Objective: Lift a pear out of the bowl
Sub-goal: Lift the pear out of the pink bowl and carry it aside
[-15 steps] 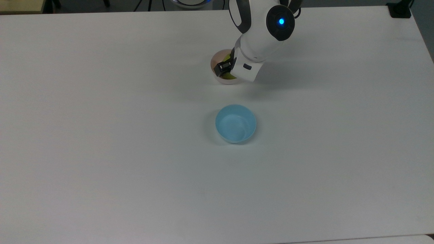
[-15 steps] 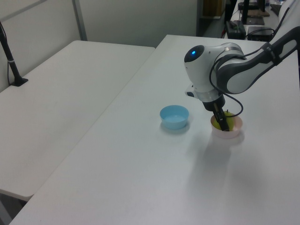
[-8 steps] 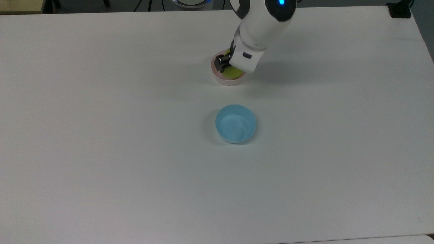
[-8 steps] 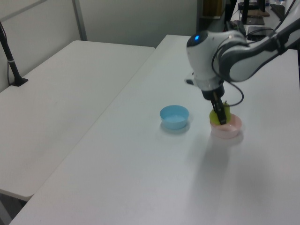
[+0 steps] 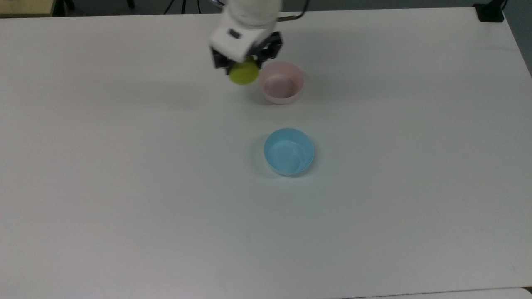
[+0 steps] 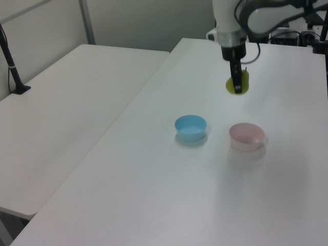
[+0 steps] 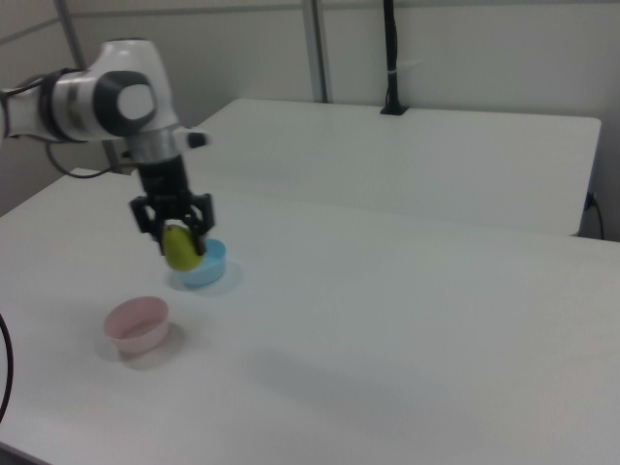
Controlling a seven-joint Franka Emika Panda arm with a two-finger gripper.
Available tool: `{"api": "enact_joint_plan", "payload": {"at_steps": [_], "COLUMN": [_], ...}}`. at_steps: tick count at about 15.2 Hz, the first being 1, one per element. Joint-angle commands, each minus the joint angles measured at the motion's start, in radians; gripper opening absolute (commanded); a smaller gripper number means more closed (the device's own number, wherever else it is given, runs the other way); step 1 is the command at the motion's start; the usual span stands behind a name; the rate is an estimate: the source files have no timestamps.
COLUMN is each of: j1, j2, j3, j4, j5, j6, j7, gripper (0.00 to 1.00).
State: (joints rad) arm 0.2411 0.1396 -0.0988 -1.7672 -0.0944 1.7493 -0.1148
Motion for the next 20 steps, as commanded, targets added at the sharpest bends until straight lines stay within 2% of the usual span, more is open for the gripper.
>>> {"api": "enact_joint_plan", "payload": {"at_steps": [1,4,6,10,13,14,15,16,20], "j1": [-0.107,-0.143,-0.144,-0.138,-0.137,-0.137,-0.137,-0.137,-0.138], "j2": [0.047,0.118,0.182,0.244,0.264,0.262,0.261,0.259,0.204], "j3": [0.007,0.005,0.004,0.004,-0.001,-0.002,-0.002,-0.002,-0.004], "j4": [0.035,0.034,0.032,0.026,0.026,0.026,0.028,0.028,0.031], "j5": [0.018,0.004,-0.042,-0.074,-0.079,-0.079,-0.079,-0.079,-0.077], "j6": [0.004,0.074,0.126,0.168,0.185,0.185,0.184,0.184,0.184], "j7": [-0.049,-0.052,-0.040,-0.025,-0.025,-0.025,-0.025,-0.025,0.032], "gripper": [0.39,0.40,0.42,0.46,0.61,0.71,0.89,1.00,1.00]}}
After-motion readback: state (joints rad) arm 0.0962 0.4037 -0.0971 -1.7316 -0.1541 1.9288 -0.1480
